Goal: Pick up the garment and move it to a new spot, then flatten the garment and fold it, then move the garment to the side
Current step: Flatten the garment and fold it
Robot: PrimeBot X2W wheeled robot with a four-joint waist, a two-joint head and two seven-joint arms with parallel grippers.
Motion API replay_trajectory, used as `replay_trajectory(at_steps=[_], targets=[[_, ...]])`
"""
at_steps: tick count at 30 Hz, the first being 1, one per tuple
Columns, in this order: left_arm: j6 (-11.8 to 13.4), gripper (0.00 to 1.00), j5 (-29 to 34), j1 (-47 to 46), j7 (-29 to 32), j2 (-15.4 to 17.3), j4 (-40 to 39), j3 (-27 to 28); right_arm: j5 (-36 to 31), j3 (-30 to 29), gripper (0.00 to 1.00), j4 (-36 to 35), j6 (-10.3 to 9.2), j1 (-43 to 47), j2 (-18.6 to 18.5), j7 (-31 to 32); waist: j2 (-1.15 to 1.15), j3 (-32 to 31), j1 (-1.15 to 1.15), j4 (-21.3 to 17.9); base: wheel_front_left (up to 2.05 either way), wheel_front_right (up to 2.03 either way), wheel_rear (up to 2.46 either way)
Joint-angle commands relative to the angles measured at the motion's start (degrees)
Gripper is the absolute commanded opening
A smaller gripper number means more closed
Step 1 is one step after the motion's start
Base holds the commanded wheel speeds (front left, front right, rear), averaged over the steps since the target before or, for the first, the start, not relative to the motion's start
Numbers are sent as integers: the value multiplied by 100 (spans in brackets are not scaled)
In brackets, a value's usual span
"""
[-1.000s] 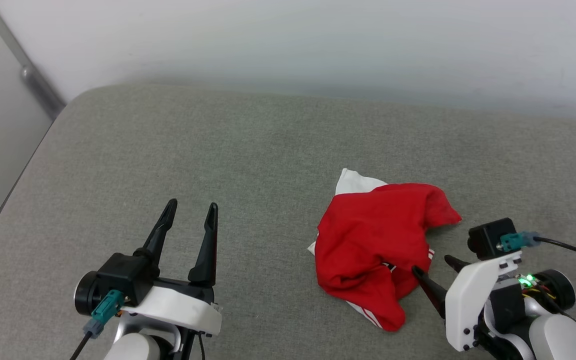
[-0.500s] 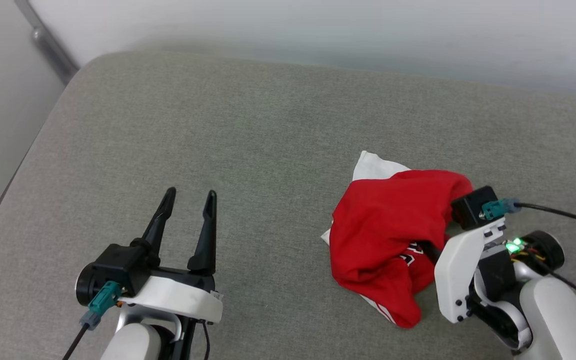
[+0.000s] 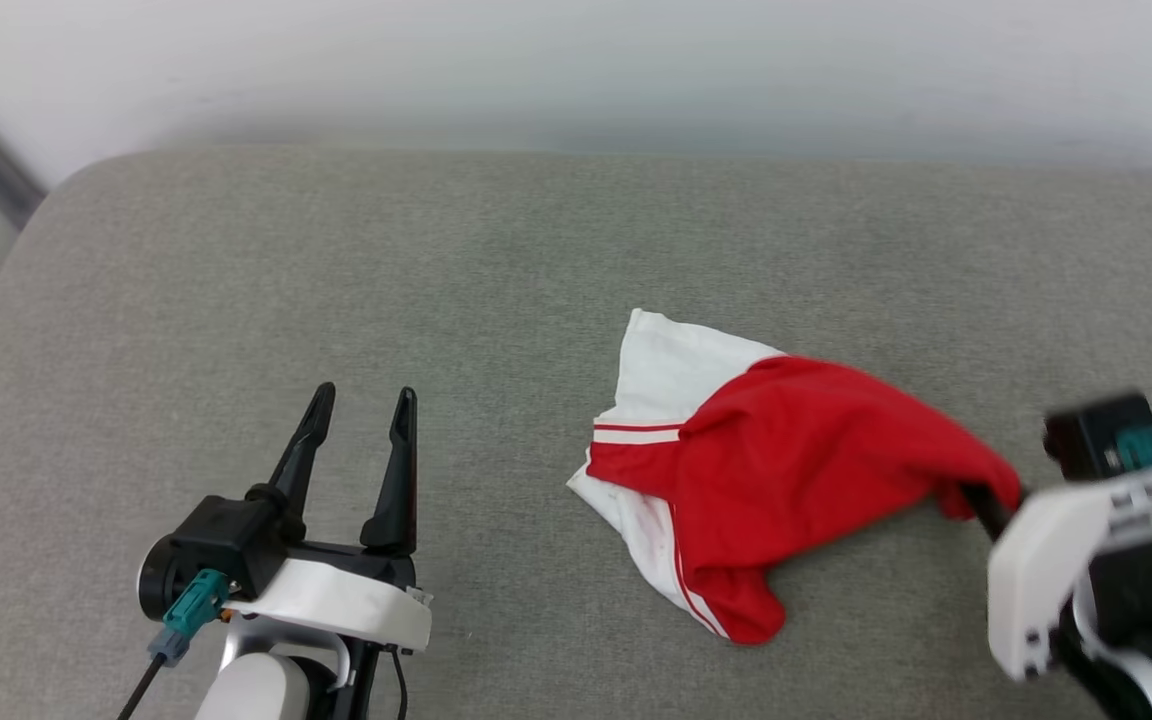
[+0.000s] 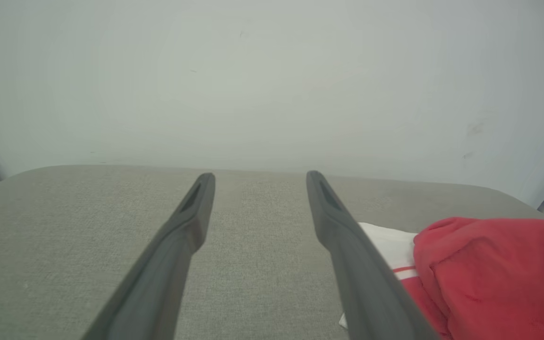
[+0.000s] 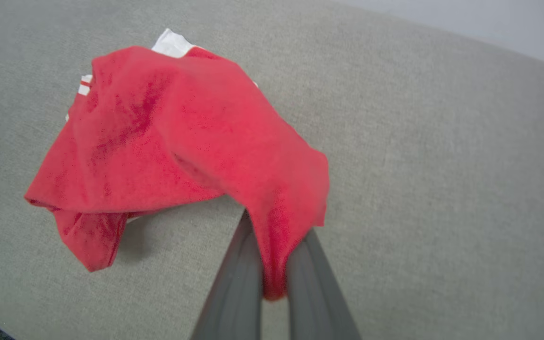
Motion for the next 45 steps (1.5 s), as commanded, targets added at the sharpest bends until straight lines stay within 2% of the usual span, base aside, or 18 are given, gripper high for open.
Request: replay_trajectory(at_steps=[1,5,9,15,16,17,18,26,31,37,45], targets=[[-27,100,33,56,-14,-19,2,6,-10,-56,0,-61,-2,148,95,28,0,-10,0,-61,0,0,0],[-69,100,65,67,-14,-38,18,38,-155,-641,0,-233,-2,1148,524,129,0,24,0,-139,0,0,0],[-91,100,108,57,-14,-48,33,70,-132,-995,0,89,-3,1899,991,55,0,59,0,-156,0,0,0],[-73,100,137,138,-14,-20,116,136,22,-945,0,805,-3,2397,1270,-113,0,2,0,-206,0,0,0],[-75,100,133,149,-14,1,128,157,22,-915,13,817,-3,2357,1292,-250,0,-20,0,-227,0,0,0],[-79,100,128,173,-14,15,139,172,24,-909,45,811,-2,2305,1302,-404,0,-51,0,-248,0,0,0],[-80,100,122,214,-14,25,151,187,6,-922,100,784,-2,2244,1306,-616,0,-89,0,-270,0,0,0],[16,100,104,489,18,87,151,230,-137,-1059,100,512,-2,1958,1338,-2692,0,-393,0,-423,0,0,0],[105,100,67,646,106,123,77,257,-289,-999,100,438,-2,1827,1344,-3590,0,-543,0,-529,0,0,0],[193,100,39,781,329,162,2,244,-499,-701,100,261,-2,1549,1344,-4057,0,-646,0,-631,0,0,0],[242,100,62,796,939,227,-1,58,-638,-233,100,122,-2,1148,1189,-4053,0,-740,0,-651,0,0,0]])
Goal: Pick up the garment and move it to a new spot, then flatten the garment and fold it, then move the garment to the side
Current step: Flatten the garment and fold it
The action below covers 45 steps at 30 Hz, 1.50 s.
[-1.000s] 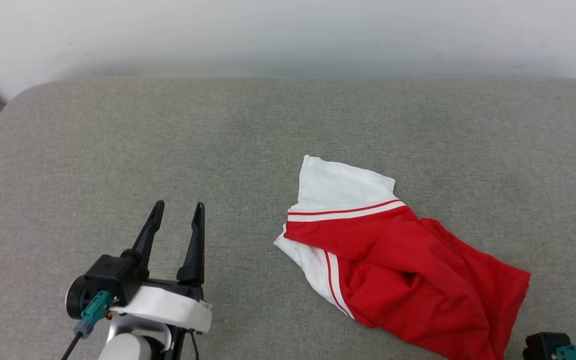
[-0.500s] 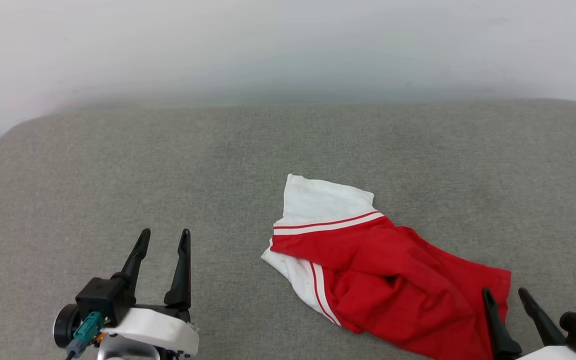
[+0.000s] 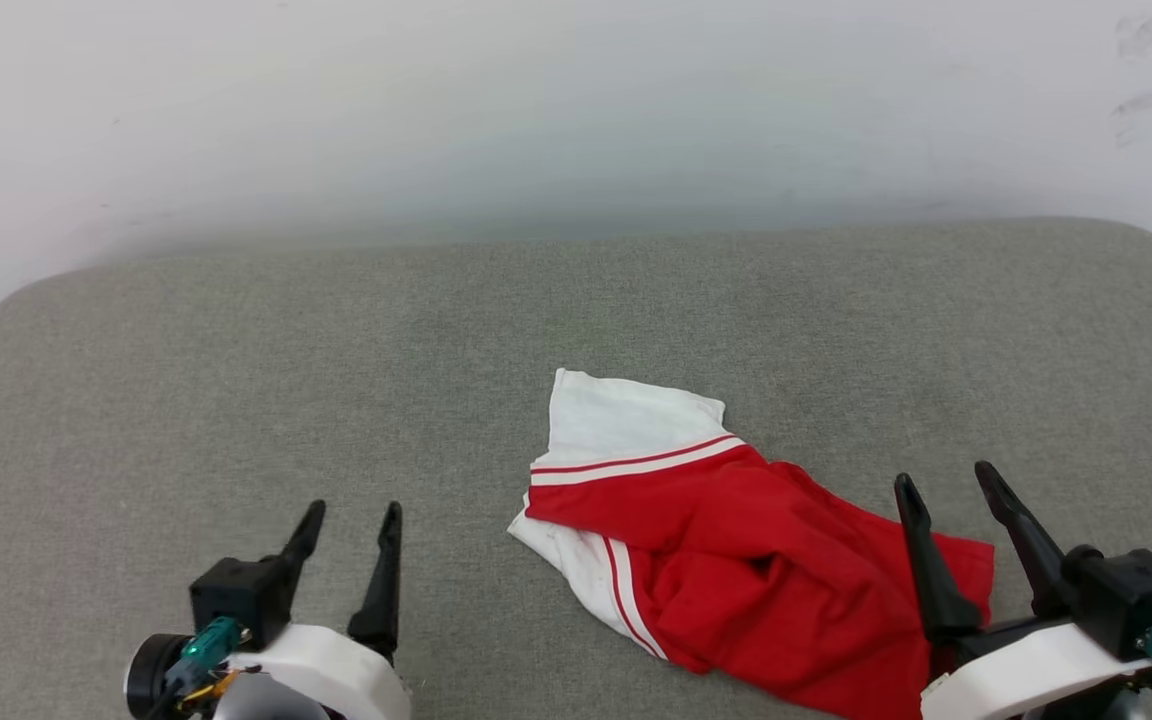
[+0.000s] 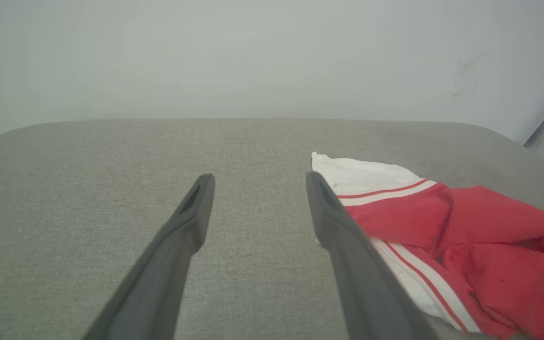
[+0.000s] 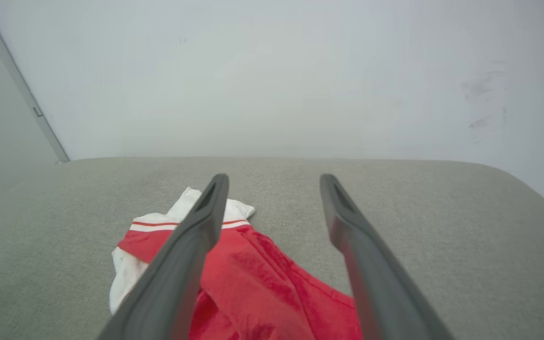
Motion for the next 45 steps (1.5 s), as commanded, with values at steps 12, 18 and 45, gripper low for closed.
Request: replay_trajectory(at_steps=[12,18,45], targets=[[-441,100,1,-850,2200,138,161,-893,-57,278,100,-272,-4,-278,-106,264,0,312,0,-121,0,0,0],[-650,100,-40,-1446,3157,240,437,-1209,-45,431,100,-359,-3,-446,-84,241,0,773,0,-355,0,0,0],[-438,0,-386,-1692,4384,1433,-339,-1681,199,370,100,176,-3,-661,110,-267,0,1200,0,-479,0,0,0]])
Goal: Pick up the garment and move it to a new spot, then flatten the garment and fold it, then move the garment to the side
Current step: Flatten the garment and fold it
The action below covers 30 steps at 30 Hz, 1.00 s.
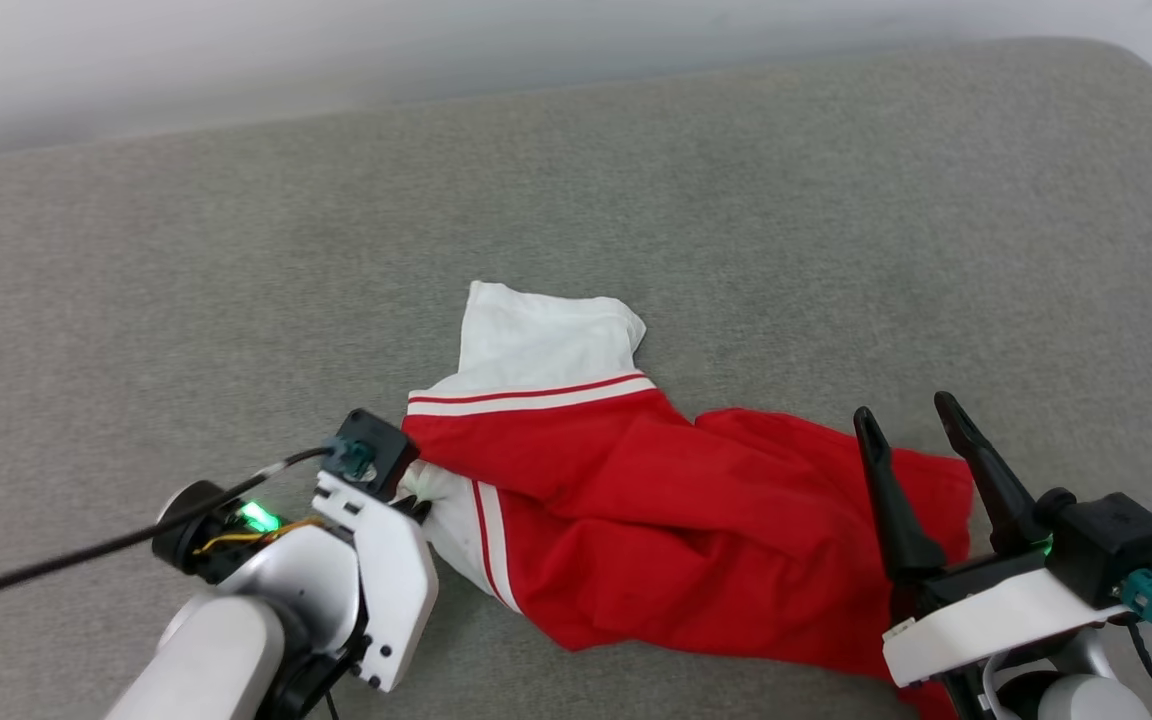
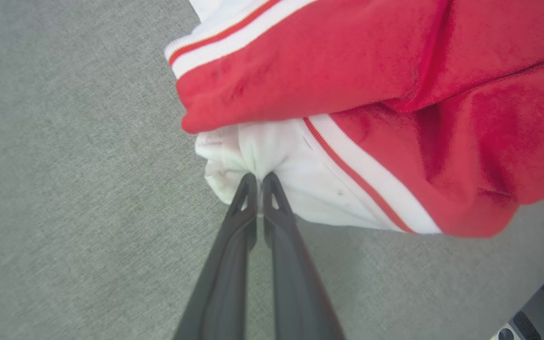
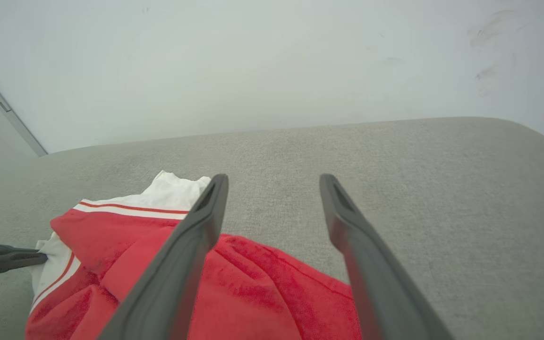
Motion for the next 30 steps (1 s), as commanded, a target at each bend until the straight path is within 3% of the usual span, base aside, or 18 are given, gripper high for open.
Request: replay_trajectory(at_steps=[1,10,15,18,19,21,30], targets=[[147,0,-22,236,-112,73,-253,120,-8,-9,100,-22,-2,46,22,32,0,-146,-1,176,0,0,0],[842,0,-340,1543,-236,268,-1007,613,-88,-94,100,-161,-2,185,21,239,0,-396,-1,560,0,0,0],[1124,0,-698,2208,-446,57,-806,816,-98,-136,100,-229,-2,277,22,346,0,-454,-1,609,0,0,0],[1124,0,-840,2352,-665,-86,-612,864,-91,-166,100,-265,-2,348,22,401,0,-497,-1,628,0,0,0],[1109,23,-868,2380,-722,-134,-564,854,-86,-175,100,-273,-2,366,22,422,0,-518,-1,631,0,0,0],[1130,100,-846,2339,-932,-204,-521,886,-75,-184,100,-289,-2,396,23,460,0,-564,-1,635,0,0,0],[1205,100,-512,2002,-2203,-465,-673,1074,45,-317,100,-326,-2,495,24,684,0,-766,-1,647,0,0,0]])
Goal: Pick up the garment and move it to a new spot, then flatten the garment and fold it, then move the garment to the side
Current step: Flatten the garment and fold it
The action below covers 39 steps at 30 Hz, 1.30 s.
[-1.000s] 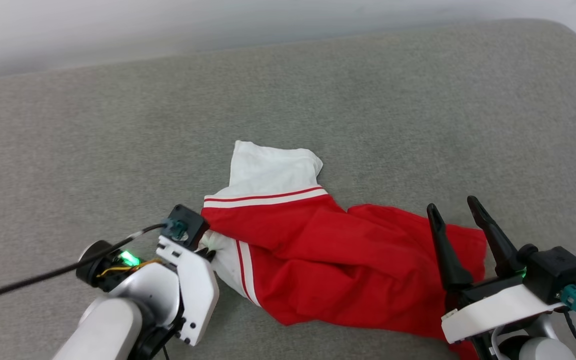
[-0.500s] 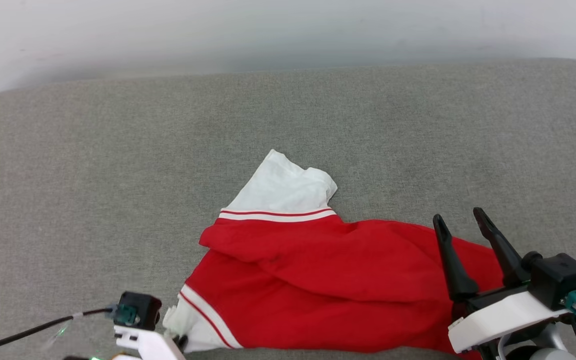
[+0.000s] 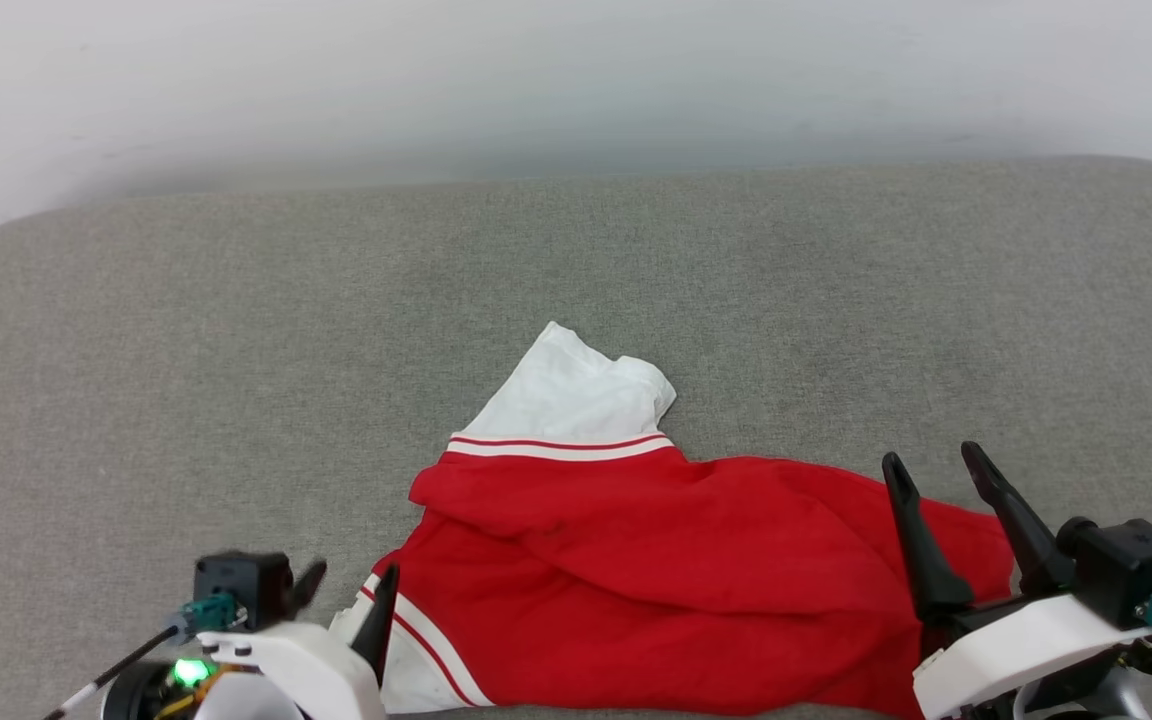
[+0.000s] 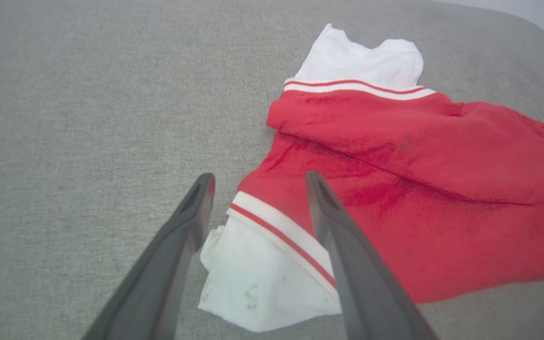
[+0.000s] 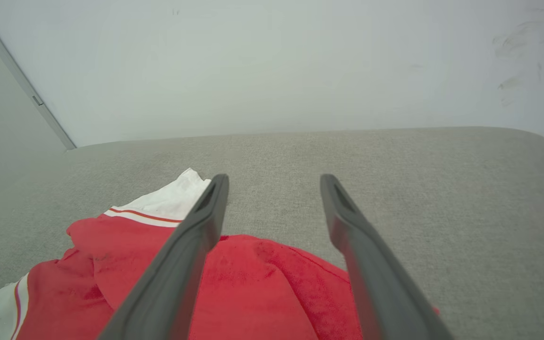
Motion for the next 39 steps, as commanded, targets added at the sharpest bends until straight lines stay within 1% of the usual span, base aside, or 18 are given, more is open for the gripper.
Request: replay_trajectory(at_steps=[1,7,8,12,17,21,24,27,31,34,39], targets=[[13,100,139,-174,-417,-68,-104,58,65,-63,100,7,-2,30,15,70,0,-24,0,11,0,0,0],[-41,100,431,-401,-1596,-246,-288,144,277,-251,100,197,-2,-69,-81,397,0,-48,0,106,0,0,0],[-41,100,431,-401,-1596,-246,-288,144,277,-251,100,197,-2,-69,-81,397,0,-48,0,106,0,0,0],[-24,100,616,-561,-2222,-343,-416,163,479,-367,100,387,-2,-281,-271,676,0,-6,0,266,0,0,0],[18,100,710,-628,-2588,-427,-512,159,776,-306,100,736,-2,-629,-618,1200,0,80,0,488,0,0,0],[35,100,758,-711,-2719,-476,-605,121,1071,64,100,1069,-2,-1044,-1044,2048,0,266,0,670,0,0,0],[7,100,765,-781,-2805,-519,-631,73,1349,442,100,1286,-2,-1442,-1373,2820,0,440,0,822,0,0,0],[-26,100,757,-872,-2881,-573,-621,38,1598,837,100,1424,-2,-1883,-1643,3422,0,625,0,977,0,0,0],[-86,100,724,-989,-2953,-629,-526,-8,1846,1427,100,1667,-3,-2479,-1891,3942,0,846,0,1156,0,0,0],[-140,100,724,-1083,-3034,-675,-452,-36,2003,1808,100,1936,-2,-2827,-2032,4205,0,963,0,1262,0,0,0],[-220,100,722,-1186,-3131,-740,-301,-84,2264,2257,100,2541,-3,-2896,-2148,4722,0,1039,0,1389,0,0,0]])
